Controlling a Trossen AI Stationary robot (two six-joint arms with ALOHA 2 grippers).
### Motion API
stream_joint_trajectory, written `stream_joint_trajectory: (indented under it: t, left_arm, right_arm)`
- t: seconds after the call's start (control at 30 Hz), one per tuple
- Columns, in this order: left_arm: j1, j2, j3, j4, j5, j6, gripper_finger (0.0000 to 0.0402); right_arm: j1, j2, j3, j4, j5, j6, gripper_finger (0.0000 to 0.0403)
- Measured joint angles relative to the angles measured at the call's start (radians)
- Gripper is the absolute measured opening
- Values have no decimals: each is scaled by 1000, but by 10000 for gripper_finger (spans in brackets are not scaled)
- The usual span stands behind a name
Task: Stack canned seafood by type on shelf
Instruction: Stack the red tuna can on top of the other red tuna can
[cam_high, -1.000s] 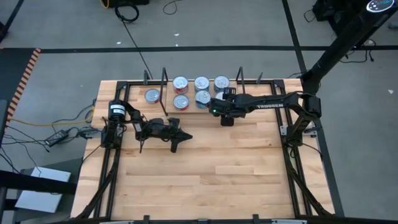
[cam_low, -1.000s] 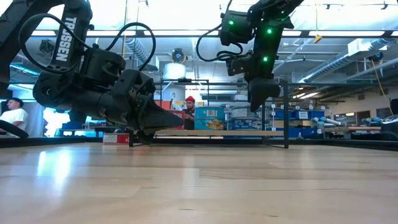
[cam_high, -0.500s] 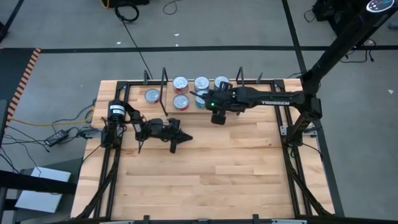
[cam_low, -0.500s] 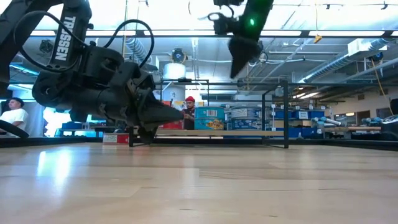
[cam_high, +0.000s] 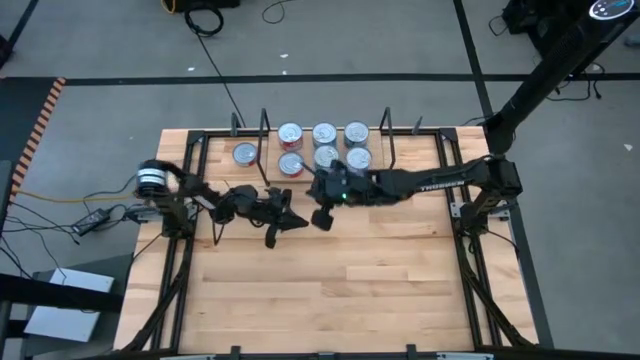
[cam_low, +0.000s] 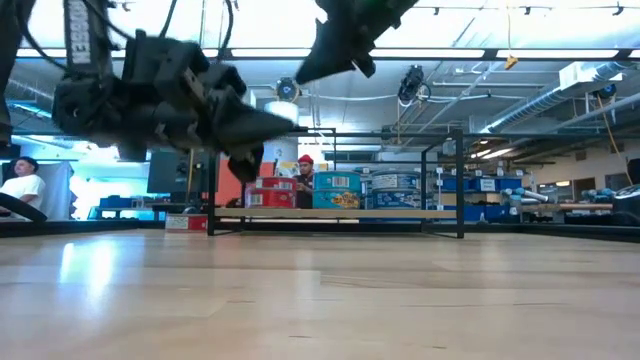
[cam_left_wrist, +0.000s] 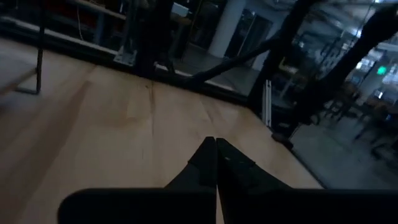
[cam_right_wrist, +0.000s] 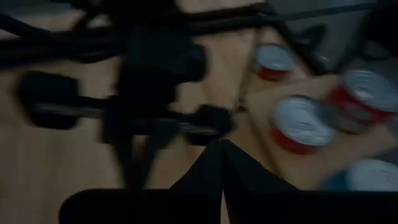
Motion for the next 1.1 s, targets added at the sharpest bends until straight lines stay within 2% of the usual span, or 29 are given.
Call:
stream_joint_trajectory:
  t: [0.13,0.27,0.43,0.53,0.7,0.83,0.97,1.1]
  left_arm:
    - [0,-143,0,-181,-30,71,0]
    - [1,-278,2,-342,-135,124,0]
    - [1,-431,34,-598,-293,128,0]
    - [4,-526,102,-826,-373,166,0]
    - [59,-655,333,-1349,-472,154,0]
    - [137,-687,569,-1773,-556,85,0]
    - [248,-686,759,-2060,-619,62,0]
    - [394,-691,855,-2189,-628,60,0]
  right_arm:
    - [37,-1,-64,142,-71,59,6]
    - [66,-40,-141,273,-139,69,3]
    - [69,-173,-293,422,-182,75,2]
    - [49,-273,-408,529,-202,86,2]
    - [33,-418,-538,574,-213,112,1]
    - [38,-490,-575,577,-171,113,0]
    - [50,-512,-578,573,-119,112,0]
    - [67,-505,-578,576,-54,119,0]
